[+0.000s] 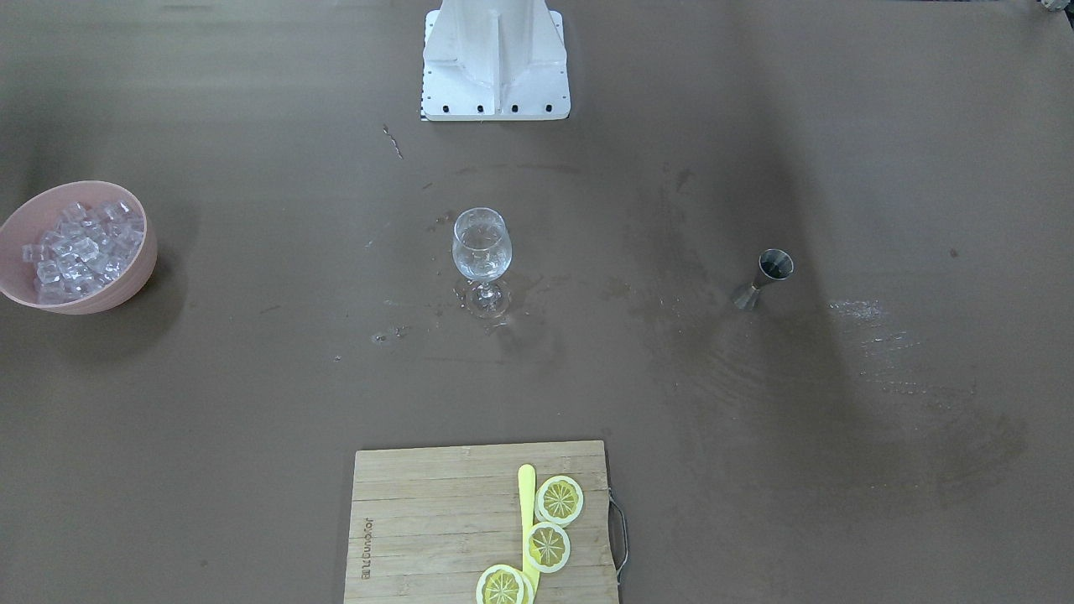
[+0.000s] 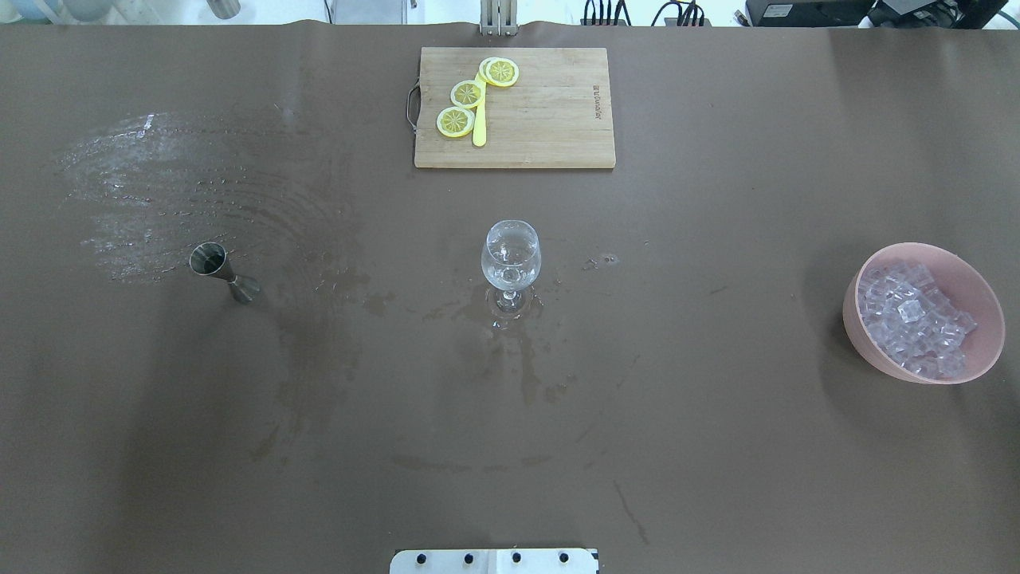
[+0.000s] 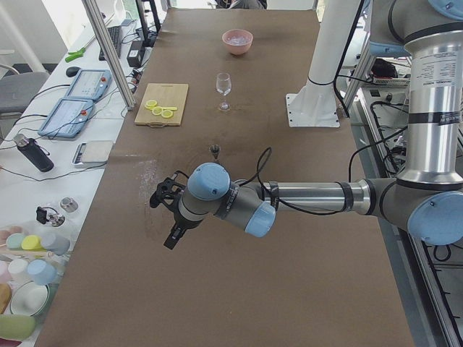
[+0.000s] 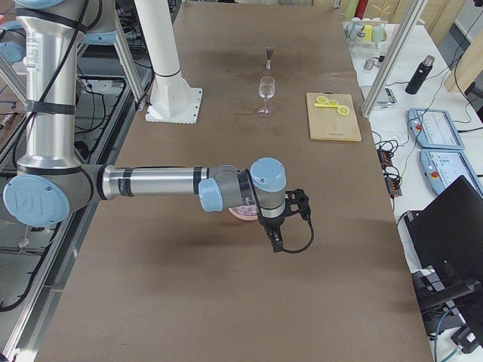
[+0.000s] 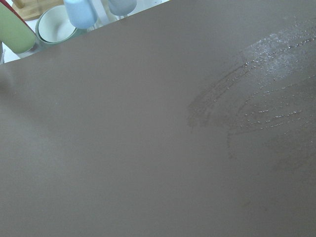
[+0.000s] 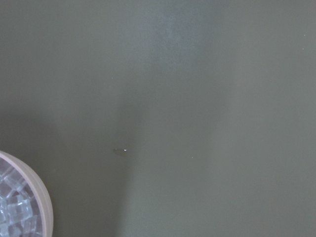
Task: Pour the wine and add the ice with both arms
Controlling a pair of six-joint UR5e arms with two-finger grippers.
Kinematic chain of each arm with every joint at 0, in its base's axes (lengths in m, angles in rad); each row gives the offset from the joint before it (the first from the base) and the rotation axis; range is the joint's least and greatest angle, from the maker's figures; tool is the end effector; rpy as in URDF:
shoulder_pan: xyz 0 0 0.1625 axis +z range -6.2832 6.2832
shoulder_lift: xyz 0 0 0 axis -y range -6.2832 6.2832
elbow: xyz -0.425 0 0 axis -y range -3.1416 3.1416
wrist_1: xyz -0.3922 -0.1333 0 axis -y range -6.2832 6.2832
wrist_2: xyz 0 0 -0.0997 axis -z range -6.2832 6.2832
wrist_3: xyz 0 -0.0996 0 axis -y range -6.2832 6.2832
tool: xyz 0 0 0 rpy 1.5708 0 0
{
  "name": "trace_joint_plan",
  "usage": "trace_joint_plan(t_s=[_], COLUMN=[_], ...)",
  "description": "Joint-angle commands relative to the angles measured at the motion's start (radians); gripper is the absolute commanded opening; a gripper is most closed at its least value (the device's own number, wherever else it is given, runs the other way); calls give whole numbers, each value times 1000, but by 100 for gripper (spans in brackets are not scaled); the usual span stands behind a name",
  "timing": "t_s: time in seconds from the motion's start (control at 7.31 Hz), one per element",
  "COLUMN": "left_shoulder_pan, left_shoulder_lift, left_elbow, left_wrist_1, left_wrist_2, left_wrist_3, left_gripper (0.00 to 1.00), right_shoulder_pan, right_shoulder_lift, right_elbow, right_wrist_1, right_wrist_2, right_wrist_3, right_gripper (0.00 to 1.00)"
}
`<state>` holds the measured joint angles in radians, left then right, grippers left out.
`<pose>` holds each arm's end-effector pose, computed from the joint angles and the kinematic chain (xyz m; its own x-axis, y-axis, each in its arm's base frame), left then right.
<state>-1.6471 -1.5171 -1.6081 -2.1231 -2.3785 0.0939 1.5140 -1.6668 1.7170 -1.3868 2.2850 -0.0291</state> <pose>-0.0985 -0.4841 0.6016 0.7203 0.3943 -0.5708 -0.0020 0.8240 0.5666 0.0415 -0.4685 0.6159 0.7438 -0.2228 0.6301 0.0769 0.9651 0.2505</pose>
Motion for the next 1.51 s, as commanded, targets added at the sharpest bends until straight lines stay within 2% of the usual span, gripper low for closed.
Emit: trace_joint_plan(t_s=[0.0, 0.14, 0.27, 0.41, 0.55, 0.68, 0.82, 0.96, 1.37], left_shoulder_pan=[4, 9, 9, 10, 35, 99, 128, 166, 447], left_shoulder_lift=[-9, -8, -8, -8, -53, -114, -124, -133, -109], left_elbow=[20, 27, 49, 62, 45, 30, 1, -65, -276], left_wrist_1=[-64, -99, -195, -257, -265, -262, -262, -262, -262], left_wrist_2=[-24, -125, -172, -180, -205, -194, -183, -103, 178], left_wrist_3=[-75, -188, -195, -244, -346, -356, -400, -513, -785], left_gripper=[98, 98, 98, 98, 98, 98, 99, 100, 100], right_shoulder_pan=[0, 0, 0, 0, 0, 0, 0, 0, 0], right_shoulder_lift=[1, 1, 1, 2, 4, 4, 6, 3, 4], right_elbow=[-4, -7, -8, -8, -10, -8, -10, -11, -11], right_wrist_1=[0, 0, 0, 0, 0, 0, 0, 0, 0], right_wrist_2=[-1, 1, 1, 1, 1, 1, 1, 1, 2], right_wrist_3=[0, 0, 0, 0, 0, 0, 0, 0, 1], right_gripper=[100, 100, 100, 100, 100, 100, 100, 100, 100])
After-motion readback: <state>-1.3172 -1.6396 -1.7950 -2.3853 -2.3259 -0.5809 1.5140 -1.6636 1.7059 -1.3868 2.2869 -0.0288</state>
